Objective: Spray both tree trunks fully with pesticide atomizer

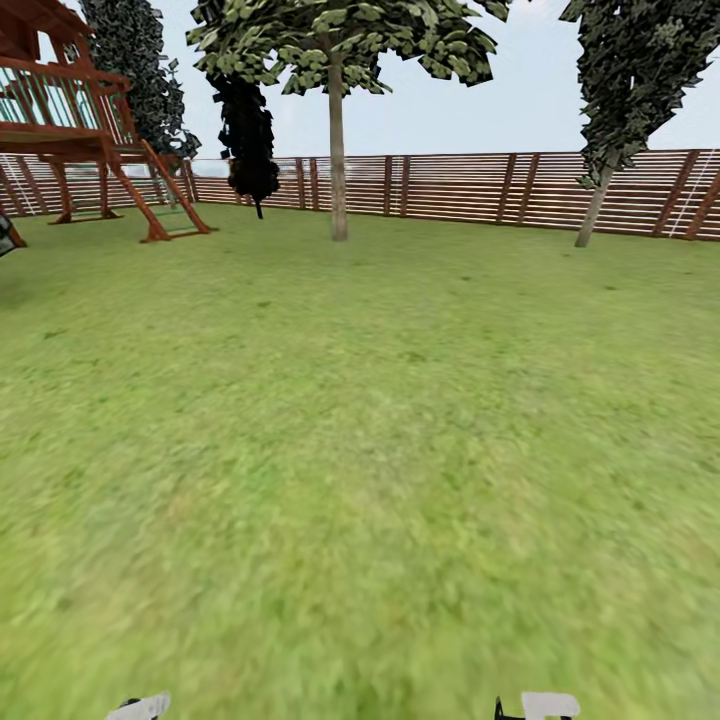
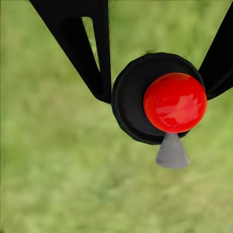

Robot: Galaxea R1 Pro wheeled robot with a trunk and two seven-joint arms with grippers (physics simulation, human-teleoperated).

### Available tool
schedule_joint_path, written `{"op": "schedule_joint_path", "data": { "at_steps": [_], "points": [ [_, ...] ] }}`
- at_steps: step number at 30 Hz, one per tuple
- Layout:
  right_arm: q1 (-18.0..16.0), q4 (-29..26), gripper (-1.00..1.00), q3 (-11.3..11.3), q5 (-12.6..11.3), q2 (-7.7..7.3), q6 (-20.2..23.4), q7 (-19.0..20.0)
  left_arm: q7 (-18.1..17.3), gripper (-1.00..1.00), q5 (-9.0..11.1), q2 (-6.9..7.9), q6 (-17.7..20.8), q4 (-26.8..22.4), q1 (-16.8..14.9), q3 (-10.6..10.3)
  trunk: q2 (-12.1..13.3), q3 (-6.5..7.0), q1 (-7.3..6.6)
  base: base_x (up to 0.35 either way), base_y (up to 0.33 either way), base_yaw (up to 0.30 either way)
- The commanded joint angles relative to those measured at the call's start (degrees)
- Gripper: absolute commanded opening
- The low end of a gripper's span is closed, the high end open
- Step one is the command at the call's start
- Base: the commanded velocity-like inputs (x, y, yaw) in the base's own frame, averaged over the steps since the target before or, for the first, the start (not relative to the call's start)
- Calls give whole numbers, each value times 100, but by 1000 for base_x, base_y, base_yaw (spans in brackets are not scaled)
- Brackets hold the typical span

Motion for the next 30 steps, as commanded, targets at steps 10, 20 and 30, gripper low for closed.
{"op": "schedule_joint_path", "data": {
  "at_steps": [10,20,30],
  "points": [
    [-4,7,100,-45,61,0,-16,-20,-7,-100,12,-1,-19,-4,-3,4,-2,-5,3,338,0,0],
    [-4,-495,100,-54,35,39,-70,-20,-7,-100,12,-3,-11,-5,-3,2,-2,-5,3,338,0,0],
    [-4,-687,100,-29,80,60,-69,322,-7,-100,12,-8,-11,-3,-3,3,-2,-5,3,338,0,0]
  ]
}}
